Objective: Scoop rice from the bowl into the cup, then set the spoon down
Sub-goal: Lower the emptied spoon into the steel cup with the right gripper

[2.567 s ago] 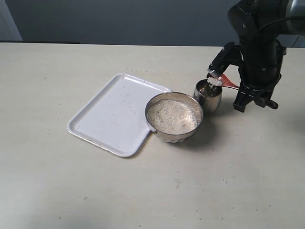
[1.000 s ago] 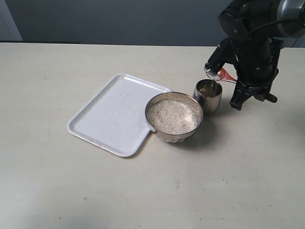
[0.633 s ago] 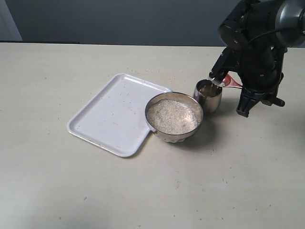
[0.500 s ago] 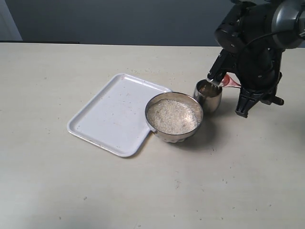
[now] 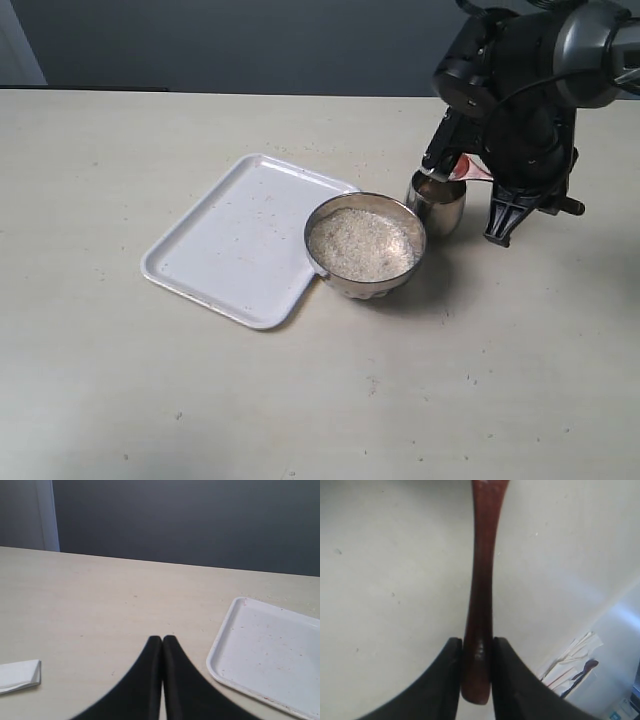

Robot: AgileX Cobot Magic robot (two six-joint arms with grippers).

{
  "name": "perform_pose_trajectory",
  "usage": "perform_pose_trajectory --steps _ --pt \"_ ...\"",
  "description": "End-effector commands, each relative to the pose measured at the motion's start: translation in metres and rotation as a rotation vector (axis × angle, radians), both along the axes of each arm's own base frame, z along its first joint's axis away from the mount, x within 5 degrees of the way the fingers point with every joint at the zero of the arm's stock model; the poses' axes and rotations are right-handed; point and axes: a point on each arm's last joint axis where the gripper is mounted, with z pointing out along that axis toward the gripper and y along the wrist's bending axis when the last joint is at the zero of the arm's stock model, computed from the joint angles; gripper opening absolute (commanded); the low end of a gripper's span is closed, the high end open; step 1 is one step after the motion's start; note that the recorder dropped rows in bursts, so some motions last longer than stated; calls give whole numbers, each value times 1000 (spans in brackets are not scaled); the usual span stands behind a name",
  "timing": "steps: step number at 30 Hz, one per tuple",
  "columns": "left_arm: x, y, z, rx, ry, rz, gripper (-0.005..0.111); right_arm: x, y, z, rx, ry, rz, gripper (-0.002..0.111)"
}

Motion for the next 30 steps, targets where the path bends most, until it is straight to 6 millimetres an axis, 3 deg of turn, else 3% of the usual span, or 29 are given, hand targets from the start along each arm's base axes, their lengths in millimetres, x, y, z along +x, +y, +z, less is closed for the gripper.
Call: perform_pose_trajectory --steps 1,30 --pt "0 0 2 -6 -10 1 1 0 4 1 -25 -37 25 -1" --pt "0 0 2 -6 -10 1 1 -1 6 3 -35 -65 28 -1"
